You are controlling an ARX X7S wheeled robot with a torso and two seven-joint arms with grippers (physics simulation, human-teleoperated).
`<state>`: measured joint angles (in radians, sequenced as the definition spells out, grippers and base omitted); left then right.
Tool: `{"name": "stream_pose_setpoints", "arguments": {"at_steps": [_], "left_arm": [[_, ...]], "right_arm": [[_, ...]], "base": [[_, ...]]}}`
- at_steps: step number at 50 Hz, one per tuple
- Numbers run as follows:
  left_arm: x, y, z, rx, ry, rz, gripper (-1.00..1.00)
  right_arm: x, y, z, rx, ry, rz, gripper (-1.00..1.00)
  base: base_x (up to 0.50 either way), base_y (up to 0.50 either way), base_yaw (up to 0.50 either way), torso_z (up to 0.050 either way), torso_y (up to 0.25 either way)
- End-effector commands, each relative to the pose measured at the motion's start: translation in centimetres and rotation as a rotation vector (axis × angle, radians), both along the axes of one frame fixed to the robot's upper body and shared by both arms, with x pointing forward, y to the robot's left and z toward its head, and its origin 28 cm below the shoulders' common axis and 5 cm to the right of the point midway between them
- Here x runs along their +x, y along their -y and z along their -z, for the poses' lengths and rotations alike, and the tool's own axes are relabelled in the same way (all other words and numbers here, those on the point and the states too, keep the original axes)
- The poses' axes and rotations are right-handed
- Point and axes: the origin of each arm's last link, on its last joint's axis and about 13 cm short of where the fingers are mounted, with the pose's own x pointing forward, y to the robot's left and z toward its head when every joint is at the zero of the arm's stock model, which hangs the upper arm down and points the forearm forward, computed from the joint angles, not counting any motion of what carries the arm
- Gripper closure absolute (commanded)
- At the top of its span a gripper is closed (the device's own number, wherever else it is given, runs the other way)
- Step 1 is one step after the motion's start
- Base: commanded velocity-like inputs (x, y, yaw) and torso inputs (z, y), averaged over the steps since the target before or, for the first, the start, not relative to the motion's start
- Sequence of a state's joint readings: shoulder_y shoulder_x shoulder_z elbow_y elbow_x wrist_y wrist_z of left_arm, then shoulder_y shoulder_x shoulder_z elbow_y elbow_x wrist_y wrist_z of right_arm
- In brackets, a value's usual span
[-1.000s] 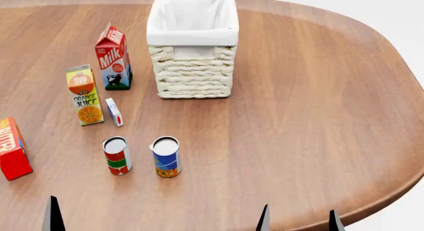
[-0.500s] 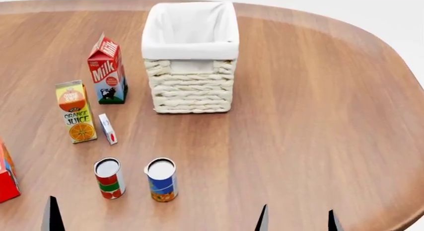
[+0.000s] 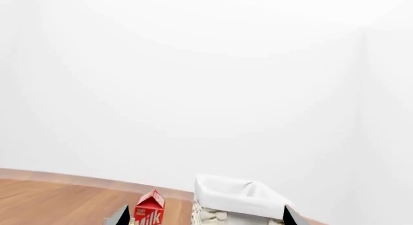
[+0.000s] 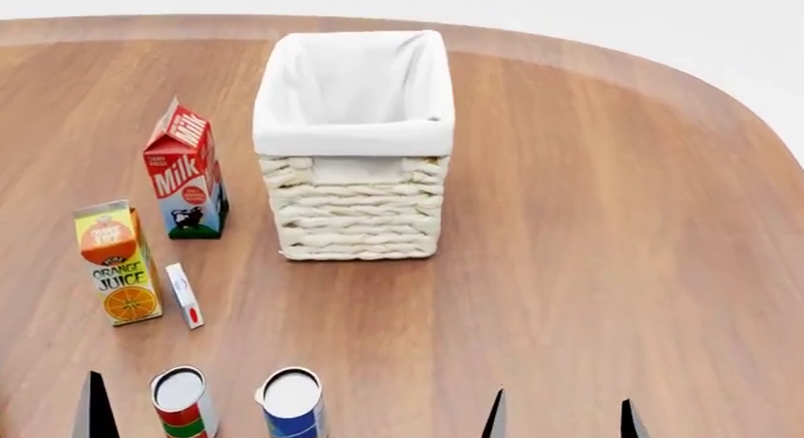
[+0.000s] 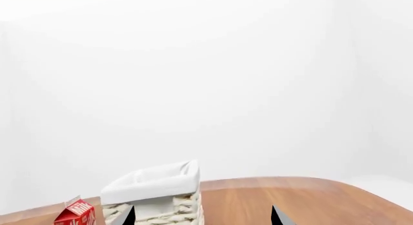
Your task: Pick up the alphabet soup, and put it in the basket.
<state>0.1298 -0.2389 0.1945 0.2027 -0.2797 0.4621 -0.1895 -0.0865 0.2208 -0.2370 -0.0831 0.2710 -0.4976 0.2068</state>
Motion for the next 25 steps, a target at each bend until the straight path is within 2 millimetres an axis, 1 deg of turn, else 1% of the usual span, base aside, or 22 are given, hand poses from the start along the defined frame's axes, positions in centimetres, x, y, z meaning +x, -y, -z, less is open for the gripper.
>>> {"name": "stream_pose_setpoints", "arguments": {"at_steps": [1,25], "left_arm": [[0.0,-0.01,-0.06,-0.003,0.002,0.0,-1.0],[0.04,0.04,-0.04,-0.002,0.001,0.0,-1.0]], "right_arm": [[-0.09,-0.03,-0.06,0.007,0.002,-0.003,-1.0],[-0.15,-0.03,-0.09,0.008,0.005,-0.004,-1.0]], "base": [[0.36,0.0,0.0,0.0,0.0],[0.37,0.0,0.0,0.0,0.0]]}}
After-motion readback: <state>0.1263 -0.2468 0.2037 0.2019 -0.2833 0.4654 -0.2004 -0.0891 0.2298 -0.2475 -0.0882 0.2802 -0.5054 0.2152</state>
